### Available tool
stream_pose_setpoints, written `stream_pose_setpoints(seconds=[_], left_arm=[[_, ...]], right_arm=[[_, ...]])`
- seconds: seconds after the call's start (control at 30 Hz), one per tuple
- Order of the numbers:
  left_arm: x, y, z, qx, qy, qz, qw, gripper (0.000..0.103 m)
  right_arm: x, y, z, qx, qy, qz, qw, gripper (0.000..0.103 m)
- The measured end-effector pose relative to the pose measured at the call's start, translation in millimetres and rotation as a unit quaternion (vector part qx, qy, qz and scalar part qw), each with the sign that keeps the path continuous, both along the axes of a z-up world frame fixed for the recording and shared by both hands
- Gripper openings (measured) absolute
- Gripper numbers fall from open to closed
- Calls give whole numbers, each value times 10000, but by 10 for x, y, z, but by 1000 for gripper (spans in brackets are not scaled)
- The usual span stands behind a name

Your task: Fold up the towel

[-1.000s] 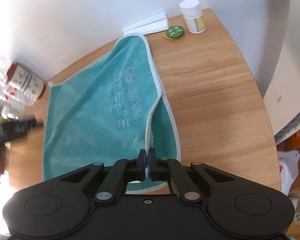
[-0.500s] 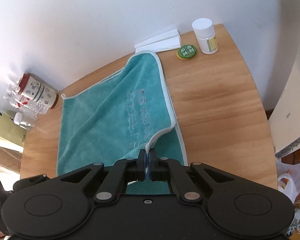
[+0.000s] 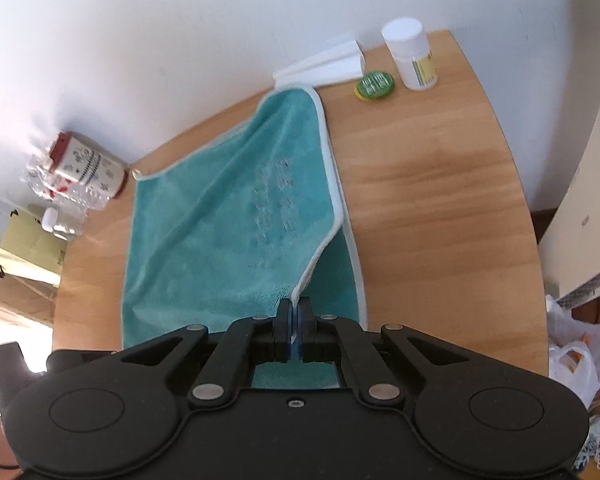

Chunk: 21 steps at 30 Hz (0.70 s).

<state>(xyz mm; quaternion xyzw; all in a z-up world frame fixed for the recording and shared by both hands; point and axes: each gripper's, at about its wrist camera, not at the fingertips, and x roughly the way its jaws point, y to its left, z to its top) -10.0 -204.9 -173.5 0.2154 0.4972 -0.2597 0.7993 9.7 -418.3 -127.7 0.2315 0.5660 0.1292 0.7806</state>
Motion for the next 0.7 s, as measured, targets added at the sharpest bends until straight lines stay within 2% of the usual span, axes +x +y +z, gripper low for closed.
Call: stream_pose_setpoints(seconds=[0.1,0.2,0.33,0.37,0.43,0.47,0.5,0.63,0.67,0.7], left_arm=[[-8,40,26,-87,120,104,9998,0],[-49,86,21,99,8,173,9998,1],[-21,81,-16,93,38,293,9995,4],[-14,47,-31,89,17,286,9995,9],[4,-35,-60,16,-29,273,9996,26],[-2,-53,-63,-32,-44,268,9996,37],[-4,-128,-53,-112,-134,211,9996,38],[27,-392,-77,-107,-470,139,9987,38],[39,-414,-90,-101,-505,156,9986,32],[55,-445,-115,-38,-597,193,9980,14]], right_arm=[[-40,1,-54,-11,64,80,9999,2],[-63,-22,-104,105,177,81,9998,2],[-41,1,12,294,69,86,9995,2],[-25,13,66,357,2,102,9993,2],[11,55,195,420,-154,150,9989,2],[28,59,247,489,-201,147,9985,2],[44,62,298,558,-248,141,9980,2],[79,50,442,665,-383,70,9970,2],[80,45,459,682,-391,55,9969,2],[77,41,466,676,-402,58,9969,2]])
